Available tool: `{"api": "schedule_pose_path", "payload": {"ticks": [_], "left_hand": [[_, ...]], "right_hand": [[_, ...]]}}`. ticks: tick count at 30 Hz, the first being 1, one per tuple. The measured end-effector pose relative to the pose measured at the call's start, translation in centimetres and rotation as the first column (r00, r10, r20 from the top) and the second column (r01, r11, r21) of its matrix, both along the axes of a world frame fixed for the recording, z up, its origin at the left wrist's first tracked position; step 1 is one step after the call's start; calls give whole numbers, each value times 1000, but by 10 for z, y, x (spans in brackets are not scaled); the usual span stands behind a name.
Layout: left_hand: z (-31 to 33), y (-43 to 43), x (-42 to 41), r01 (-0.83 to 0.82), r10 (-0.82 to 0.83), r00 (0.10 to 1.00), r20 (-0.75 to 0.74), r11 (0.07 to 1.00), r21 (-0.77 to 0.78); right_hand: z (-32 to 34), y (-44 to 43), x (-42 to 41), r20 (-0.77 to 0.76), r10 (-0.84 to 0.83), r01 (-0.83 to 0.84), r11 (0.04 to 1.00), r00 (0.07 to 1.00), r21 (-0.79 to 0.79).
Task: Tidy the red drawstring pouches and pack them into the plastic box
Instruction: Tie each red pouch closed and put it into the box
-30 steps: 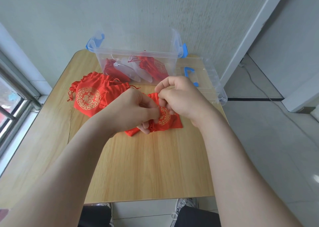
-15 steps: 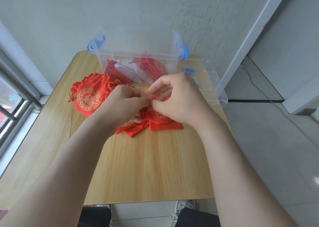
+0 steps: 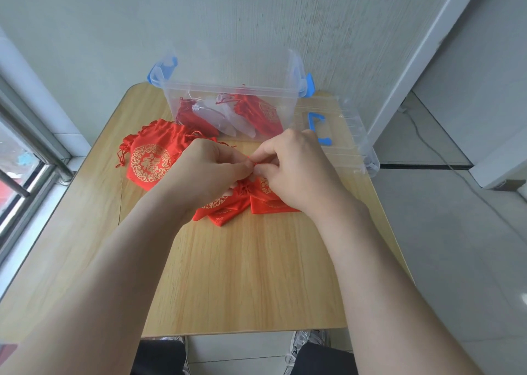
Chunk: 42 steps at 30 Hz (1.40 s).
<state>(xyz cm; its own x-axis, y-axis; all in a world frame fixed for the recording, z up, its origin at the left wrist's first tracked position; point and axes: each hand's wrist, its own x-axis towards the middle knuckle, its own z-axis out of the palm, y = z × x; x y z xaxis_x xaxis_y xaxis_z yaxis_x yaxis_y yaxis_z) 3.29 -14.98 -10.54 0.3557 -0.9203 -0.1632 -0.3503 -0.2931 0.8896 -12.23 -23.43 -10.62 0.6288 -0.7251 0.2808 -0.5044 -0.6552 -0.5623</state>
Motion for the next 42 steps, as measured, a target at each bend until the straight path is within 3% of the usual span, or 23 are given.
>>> {"api": "schedule_pose_path", "payload": {"ticks": [3,10,13,17,20,22,25,29,35,42], "left_hand": [[-1,2,-3,-44,45,998,43,999,-24],[-4,-3,-7,-247,247,969,-7,968,-39],[-8,-3,-7,-252,255,967,21,964,-88],[-8,-2,-13,-162,236,914,329,958,-239],[-7,-3,-13,-68,229,862,452,937,-344],[-6,-4,-11,-11,217,847,485,920,-393],[-4,-4,-10,65,191,840,508,894,-444],[-5,-3,-13,132,143,844,517,879,-457],[2,-1,-14,21,182,927,329,849,-528],[3,1,-10,7,127,963,237,869,-495]], "right_hand": [[-5,-1,4,-12,-1,1,999,1000,-36],[-3,2,5,-88,37,-48,991,995,-125],[-3,6,5,-114,8,-22,993,993,-115],[-5,4,8,-102,-59,60,998,993,13],[-1,0,6,-54,-131,137,980,990,147],[5,-2,2,27,-183,163,925,983,344],[10,-4,-3,143,-257,108,758,956,643],[13,-4,-5,222,-326,1,565,919,825],[19,-4,-7,319,-403,-185,338,857,923],[20,-4,-8,300,-404,-216,240,864,946]]}}
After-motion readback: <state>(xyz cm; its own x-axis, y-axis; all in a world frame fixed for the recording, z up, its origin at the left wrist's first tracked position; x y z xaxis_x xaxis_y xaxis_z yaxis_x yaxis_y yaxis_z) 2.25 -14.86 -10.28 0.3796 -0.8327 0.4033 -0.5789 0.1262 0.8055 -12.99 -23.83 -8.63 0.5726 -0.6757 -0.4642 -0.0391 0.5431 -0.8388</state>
